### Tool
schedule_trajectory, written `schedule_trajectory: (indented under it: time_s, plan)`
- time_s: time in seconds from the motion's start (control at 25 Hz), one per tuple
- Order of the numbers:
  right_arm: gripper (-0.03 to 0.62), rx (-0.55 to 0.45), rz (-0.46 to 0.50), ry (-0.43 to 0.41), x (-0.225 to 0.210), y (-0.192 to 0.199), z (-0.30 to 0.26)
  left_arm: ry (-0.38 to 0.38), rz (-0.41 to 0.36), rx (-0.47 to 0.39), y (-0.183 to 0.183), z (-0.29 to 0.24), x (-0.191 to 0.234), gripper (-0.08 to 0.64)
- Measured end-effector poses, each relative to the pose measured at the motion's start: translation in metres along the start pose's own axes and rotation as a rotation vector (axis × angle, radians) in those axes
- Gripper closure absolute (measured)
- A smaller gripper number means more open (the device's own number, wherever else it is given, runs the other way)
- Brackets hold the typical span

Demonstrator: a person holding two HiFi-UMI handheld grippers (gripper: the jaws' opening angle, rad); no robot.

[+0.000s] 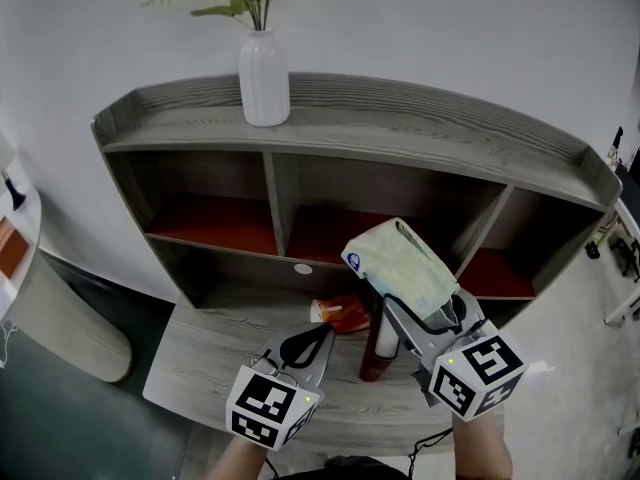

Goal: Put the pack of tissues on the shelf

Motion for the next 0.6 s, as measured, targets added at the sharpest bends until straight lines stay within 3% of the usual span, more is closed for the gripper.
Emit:
schedule_trajectory:
  time_s: [0.6]
  plan:
    - [0.336,0.066,0.023,0.09,-0.051,0.024,-0.027,-0.015,0.01,-0.005,-0.002,-0.037,0.017,0.563]
Point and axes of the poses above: the fingertips, and each gripper's own axes: z backward along the fingers, x to its left, y out of its underside, the point moved 1 cm from there along z, backward along the fingers, and after that the axes turned 12 degrees about -x, right-handed, at the moved point
